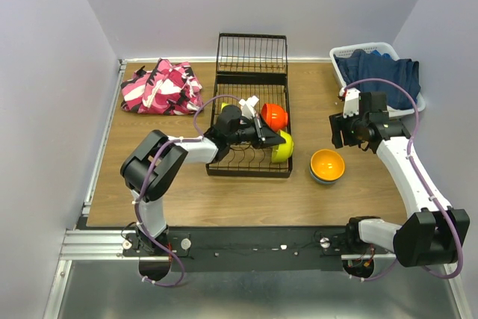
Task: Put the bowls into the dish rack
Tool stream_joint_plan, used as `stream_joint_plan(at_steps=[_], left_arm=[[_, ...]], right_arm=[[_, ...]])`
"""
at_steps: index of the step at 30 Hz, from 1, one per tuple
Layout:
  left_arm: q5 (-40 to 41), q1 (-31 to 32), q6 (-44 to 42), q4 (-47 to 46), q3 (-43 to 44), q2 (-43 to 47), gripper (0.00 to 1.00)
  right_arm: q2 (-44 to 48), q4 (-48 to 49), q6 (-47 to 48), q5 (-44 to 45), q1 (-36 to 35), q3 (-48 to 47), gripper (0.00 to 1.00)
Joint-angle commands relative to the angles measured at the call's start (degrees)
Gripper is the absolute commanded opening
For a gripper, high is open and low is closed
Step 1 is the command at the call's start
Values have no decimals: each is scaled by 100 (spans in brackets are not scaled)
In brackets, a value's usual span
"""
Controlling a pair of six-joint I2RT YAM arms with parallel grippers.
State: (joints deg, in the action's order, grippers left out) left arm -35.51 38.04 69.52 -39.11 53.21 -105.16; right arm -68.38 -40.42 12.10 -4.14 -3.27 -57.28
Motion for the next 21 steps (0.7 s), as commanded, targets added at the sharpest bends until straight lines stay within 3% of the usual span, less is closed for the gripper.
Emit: stream_joint_plan(at_steps=[1, 8, 14, 21], left_arm=[[325, 80, 282, -140, 67, -101, 0], [255, 81, 528, -798, 13, -145, 0], [255, 19, 519, -746, -222, -22, 0], [-70, 45, 493, -1520, -74, 49, 0]], right_arm=[[-53, -141, 21, -34, 46, -56, 72], [-123, -159, -6, -61, 46, -117, 72], [-141, -159, -41, -113, 46, -100, 72], [-141, -194, -58, -104, 46, -187, 72]])
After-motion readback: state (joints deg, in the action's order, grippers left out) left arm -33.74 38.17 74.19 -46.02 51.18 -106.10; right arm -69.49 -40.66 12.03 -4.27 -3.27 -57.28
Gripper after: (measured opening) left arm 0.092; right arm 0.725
